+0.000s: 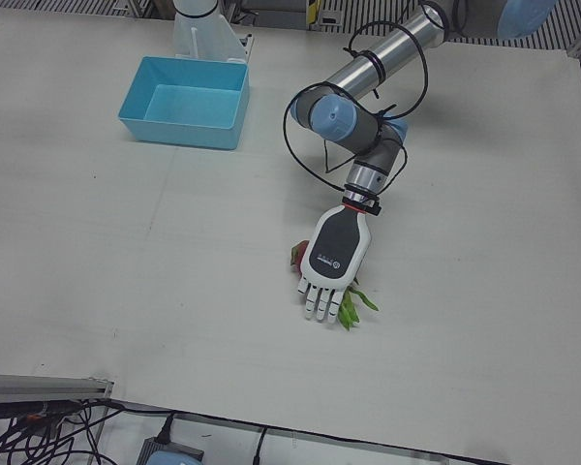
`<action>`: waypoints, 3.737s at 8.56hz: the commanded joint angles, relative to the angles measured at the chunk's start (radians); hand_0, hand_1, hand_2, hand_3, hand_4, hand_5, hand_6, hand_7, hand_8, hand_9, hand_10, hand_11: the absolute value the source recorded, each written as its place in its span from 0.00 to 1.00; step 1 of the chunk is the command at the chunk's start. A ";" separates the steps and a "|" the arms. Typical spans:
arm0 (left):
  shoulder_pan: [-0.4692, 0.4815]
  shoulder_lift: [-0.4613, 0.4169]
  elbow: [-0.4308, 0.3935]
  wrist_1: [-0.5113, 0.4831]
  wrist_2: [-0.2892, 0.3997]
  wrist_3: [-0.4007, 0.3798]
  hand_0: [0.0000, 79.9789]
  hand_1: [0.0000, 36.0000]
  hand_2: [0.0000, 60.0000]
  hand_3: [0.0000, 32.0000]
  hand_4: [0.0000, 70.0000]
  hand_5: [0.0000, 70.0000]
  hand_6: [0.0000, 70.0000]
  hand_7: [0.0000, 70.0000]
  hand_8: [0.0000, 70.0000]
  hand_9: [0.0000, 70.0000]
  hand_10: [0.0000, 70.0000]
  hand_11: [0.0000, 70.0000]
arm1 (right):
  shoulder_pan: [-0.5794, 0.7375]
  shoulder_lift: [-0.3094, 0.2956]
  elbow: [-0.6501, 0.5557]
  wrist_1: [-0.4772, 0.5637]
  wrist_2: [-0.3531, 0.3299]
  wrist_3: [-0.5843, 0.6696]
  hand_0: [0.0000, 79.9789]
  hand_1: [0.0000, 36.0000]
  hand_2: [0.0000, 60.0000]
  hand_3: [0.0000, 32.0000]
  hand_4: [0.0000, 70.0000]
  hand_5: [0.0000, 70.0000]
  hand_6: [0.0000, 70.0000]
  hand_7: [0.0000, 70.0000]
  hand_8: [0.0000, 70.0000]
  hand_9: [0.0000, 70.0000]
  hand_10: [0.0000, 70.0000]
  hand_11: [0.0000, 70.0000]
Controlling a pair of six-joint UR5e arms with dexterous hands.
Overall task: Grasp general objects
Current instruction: 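Close the left hand on the dragon fruit and lift it, then carry the dragon fruit with the left hand to the blue tray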
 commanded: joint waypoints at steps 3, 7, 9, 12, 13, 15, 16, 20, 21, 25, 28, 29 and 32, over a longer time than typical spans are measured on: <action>-0.002 -0.007 -0.033 0.029 -0.003 -0.005 0.95 1.00 1.00 0.00 0.46 1.00 1.00 1.00 1.00 1.00 0.79 1.00 | 0.000 0.000 0.000 0.000 0.000 0.000 0.00 0.00 0.00 0.00 0.00 0.00 0.00 0.00 0.00 0.00 0.00 0.00; -0.034 -0.006 -0.159 -0.112 0.279 -0.154 1.00 1.00 1.00 0.00 0.62 1.00 1.00 1.00 1.00 1.00 1.00 1.00 | 0.000 0.000 0.000 0.000 0.000 0.000 0.00 0.00 0.00 0.00 0.00 0.00 0.00 0.00 0.00 0.00 0.00 0.00; -0.104 0.003 -0.107 -0.397 0.425 -0.433 1.00 1.00 1.00 0.00 0.68 1.00 1.00 1.00 1.00 1.00 1.00 1.00 | 0.000 0.000 0.000 0.000 -0.002 0.000 0.00 0.00 0.00 0.00 0.00 0.00 0.00 0.00 0.00 0.00 0.00 0.00; -0.088 0.002 0.154 -0.899 0.530 -0.857 1.00 1.00 1.00 0.00 0.82 1.00 1.00 1.00 1.00 1.00 1.00 1.00 | 0.000 0.000 0.000 0.000 -0.002 0.000 0.00 0.00 0.00 0.00 0.00 0.00 0.00 0.00 0.00 0.00 0.00 0.00; -0.089 0.002 0.190 -1.002 0.553 -0.930 1.00 1.00 1.00 0.00 0.86 1.00 1.00 1.00 1.00 1.00 1.00 1.00 | 0.000 0.000 0.000 0.000 -0.002 0.000 0.00 0.00 0.00 0.00 0.00 0.00 0.00 0.00 0.00 0.00 0.00 0.00; 0.007 0.003 0.075 -0.936 0.579 -0.936 1.00 1.00 1.00 0.00 0.96 1.00 1.00 1.00 1.00 1.00 1.00 1.00 | 0.000 0.000 0.000 0.000 0.000 0.000 0.00 0.00 0.00 0.00 0.00 0.00 0.00 0.00 0.00 0.00 0.00 0.00; 0.029 0.011 -0.079 -0.826 0.579 -0.928 1.00 1.00 1.00 0.00 1.00 1.00 1.00 1.00 1.00 1.00 1.00 1.00 | 0.000 0.000 0.000 0.000 -0.002 0.000 0.00 0.00 0.00 0.00 0.00 0.00 0.00 0.00 0.00 0.00 0.00 0.00; 0.096 0.006 -0.266 -0.698 0.579 -0.919 1.00 1.00 1.00 0.00 1.00 1.00 1.00 1.00 1.00 1.00 1.00 1.00 | 0.000 0.000 0.000 0.000 0.000 0.000 0.00 0.00 0.00 0.00 0.00 0.00 0.00 0.00 0.00 0.00 0.00 0.00; 0.106 0.006 -0.316 -0.664 0.579 -0.919 1.00 1.00 1.00 0.00 1.00 1.00 1.00 1.00 1.00 1.00 1.00 1.00 | 0.000 0.000 0.000 0.000 0.000 0.000 0.00 0.00 0.00 0.00 0.00 0.00 0.00 0.00 0.00 0.00 0.00 0.00; 0.294 0.000 -0.386 -0.595 0.575 -0.923 1.00 1.00 1.00 0.00 1.00 1.00 1.00 1.00 1.00 1.00 1.00 1.00 | 0.000 0.000 0.000 0.000 0.000 0.000 0.00 0.00 0.00 0.00 0.00 0.00 0.00 0.00 0.00 0.00 0.00 0.00; 0.363 -0.001 -0.441 -0.581 0.573 -0.933 1.00 1.00 1.00 0.00 1.00 1.00 1.00 1.00 1.00 1.00 1.00 1.00 | 0.000 0.000 0.000 0.000 0.000 0.000 0.00 0.00 0.00 0.00 0.00 0.00 0.00 0.00 0.00 0.00 0.00 0.00; 0.363 -0.001 -0.441 -0.598 0.570 -0.937 1.00 1.00 1.00 0.00 1.00 1.00 1.00 1.00 1.00 1.00 1.00 1.00 | 0.000 0.000 0.000 0.000 0.000 0.000 0.00 0.00 0.00 0.00 0.00 0.00 0.00 0.00 0.00 0.00 0.00 0.00; 0.368 0.002 -0.440 -0.636 0.570 -0.951 1.00 1.00 1.00 0.00 1.00 1.00 1.00 1.00 1.00 1.00 1.00 1.00 | 0.000 0.000 0.000 0.000 0.000 0.000 0.00 0.00 0.00 0.00 0.00 0.00 0.00 0.00 0.00 0.00 0.00 0.00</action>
